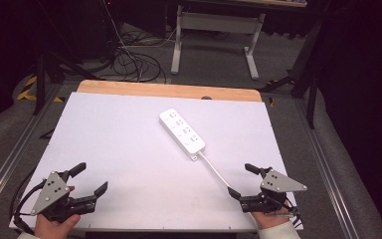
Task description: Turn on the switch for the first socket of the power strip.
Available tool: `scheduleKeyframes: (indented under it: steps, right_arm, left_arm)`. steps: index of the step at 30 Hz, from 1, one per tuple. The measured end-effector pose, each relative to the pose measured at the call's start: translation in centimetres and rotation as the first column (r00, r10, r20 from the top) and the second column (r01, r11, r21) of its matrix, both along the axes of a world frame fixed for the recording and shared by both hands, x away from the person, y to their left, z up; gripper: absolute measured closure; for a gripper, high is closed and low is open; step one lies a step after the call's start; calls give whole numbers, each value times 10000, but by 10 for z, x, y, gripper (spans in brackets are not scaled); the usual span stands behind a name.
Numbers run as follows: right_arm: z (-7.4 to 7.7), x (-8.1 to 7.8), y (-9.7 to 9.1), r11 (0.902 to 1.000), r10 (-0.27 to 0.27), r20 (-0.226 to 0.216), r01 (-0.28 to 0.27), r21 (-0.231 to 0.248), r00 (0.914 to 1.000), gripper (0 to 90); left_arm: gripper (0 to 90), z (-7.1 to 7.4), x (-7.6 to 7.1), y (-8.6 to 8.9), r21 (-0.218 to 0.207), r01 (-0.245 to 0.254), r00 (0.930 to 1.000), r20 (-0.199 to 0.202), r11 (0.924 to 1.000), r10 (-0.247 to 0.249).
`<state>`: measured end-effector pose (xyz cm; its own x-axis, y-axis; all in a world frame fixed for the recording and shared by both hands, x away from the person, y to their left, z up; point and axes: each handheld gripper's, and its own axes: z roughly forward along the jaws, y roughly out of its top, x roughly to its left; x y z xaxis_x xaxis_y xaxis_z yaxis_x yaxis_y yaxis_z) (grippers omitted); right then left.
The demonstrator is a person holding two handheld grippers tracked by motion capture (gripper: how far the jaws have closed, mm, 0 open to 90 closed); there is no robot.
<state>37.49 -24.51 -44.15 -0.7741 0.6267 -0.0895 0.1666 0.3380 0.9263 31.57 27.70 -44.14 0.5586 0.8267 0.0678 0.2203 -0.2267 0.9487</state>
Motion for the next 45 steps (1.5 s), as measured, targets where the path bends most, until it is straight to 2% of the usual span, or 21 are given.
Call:
scheduleKeyframes:
  steps: [22,31,34,41,45]
  right_arm:
    - [1,1,1,10000,-29,-66,29,-39,10000,107]
    - [12,5,5,9999,142,-130,-143,-62,9998,121]
    - [16,9,8,9998,182,-302,-181,10,9994,74]
    - [23,20,17,9997,260,-589,-260,17,9979,33]
    - [29,23,22,9994,337,-438,-340,-58,9985,31]
  left_arm:
    - [152,1,-1,0,114,-67,9999,135,9999,66]
    - [151,1,-1,-1,67,-110,9999,124,9999,109]
    - [151,1,-2,-1,89,-98,9999,116,9999,97]
    - [150,0,-1,0,97,-63,9999,81,9999,62]
    - [149,0,-1,-1,114,-55,9999,103,9999,54]
